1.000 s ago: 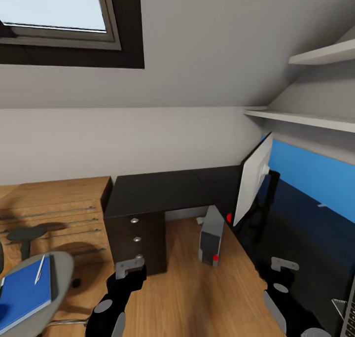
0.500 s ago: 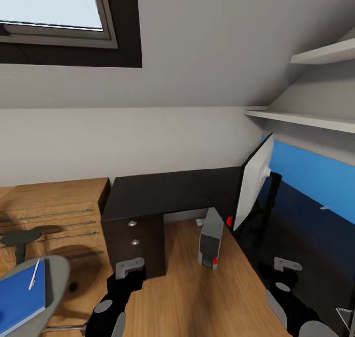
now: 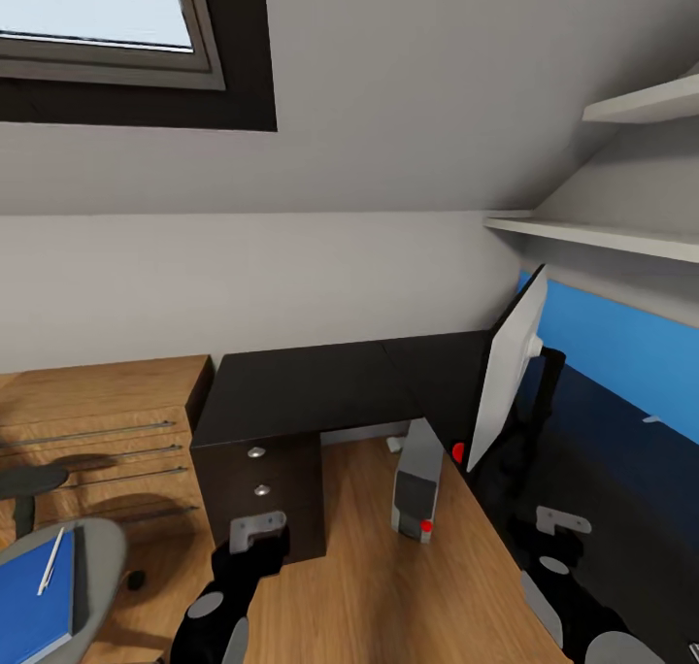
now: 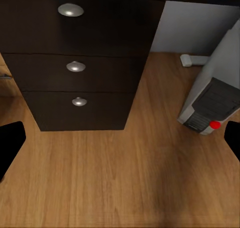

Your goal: In the bedroom, organize the workspace by keeping the computer under the desk, ensuring the monitor is on the desk, placing the keyboard on the desk next to the monitor, placing the mouse on the desk next to the keyboard, moving the folder from the swivel chair onto the desk next to the mouse, stacking the notebook on top of the folder with the pen on top of the notebook, and positioning the swivel chair next to the desk.

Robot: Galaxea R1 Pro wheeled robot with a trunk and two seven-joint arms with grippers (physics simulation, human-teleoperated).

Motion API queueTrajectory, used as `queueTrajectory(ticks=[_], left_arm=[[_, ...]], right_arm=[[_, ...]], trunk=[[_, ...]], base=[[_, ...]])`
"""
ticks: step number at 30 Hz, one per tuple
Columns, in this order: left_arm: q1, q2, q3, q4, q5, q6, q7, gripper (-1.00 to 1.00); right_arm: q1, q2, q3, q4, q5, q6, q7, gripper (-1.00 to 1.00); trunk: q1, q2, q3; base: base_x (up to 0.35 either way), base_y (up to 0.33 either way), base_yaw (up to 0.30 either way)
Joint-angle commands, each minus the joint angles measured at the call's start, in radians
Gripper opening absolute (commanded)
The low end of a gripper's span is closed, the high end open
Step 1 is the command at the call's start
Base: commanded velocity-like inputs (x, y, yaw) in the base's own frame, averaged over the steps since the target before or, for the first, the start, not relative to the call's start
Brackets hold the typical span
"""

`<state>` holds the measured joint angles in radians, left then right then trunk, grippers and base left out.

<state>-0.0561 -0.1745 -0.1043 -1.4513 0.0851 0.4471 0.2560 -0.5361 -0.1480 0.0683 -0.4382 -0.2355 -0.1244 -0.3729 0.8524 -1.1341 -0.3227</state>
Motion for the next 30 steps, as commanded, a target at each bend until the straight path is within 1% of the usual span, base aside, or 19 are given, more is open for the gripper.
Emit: queueTrajectory(ticks=[1, 6, 16, 20, 30], left_arm=[[-0.001, 0.0, -0.001, 0.002, 0.009, 0.004, 0.008, 1.0], [-0.001, 0.0, -0.002, 0.006, 0.009, 0.004, 0.009, 1.0], [-0.001, 0.0, -0.002, 0.001, 0.01, 0.005, 0.009, 1.0], [-0.001, 0.0, -0.002, -0.017, 0.011, 0.007, 0.009, 1.0], [-0.001, 0.0, -0.002, -0.024, 0.012, 0.008, 0.009, 1.0]], right_arm=[[-0.001, -0.001, 0.008, 0.0, -0.009, -0.006, -0.005, 1.0], [-0.001, -0.001, 0.012, -0.003, -0.006, -0.027, -0.004, 1.0], [-0.001, -0.001, 0.015, -0.006, -0.005, -0.037, -0.002, 1.0], [-0.001, -0.001, 0.016, -0.008, -0.005, -0.037, -0.002, 1.0], [-0.001, 0.0, 0.015, -0.007, -0.005, -0.038, -0.001, 1.0]], trunk=[[0.0, -0.001, -0.001], [0.0, -0.001, -0.001], [0.0, -0.001, -0.001], [0.0, -0.001, -0.001], [0.038, -0.071, -0.033]], base=[[0.008, 0.0, 0.0], [0.004, 0.0, 0.0], [0.0, 0.0, 0.0], [0.0, 0.0, 0.0], [0.0, 0.0, 0.0]])
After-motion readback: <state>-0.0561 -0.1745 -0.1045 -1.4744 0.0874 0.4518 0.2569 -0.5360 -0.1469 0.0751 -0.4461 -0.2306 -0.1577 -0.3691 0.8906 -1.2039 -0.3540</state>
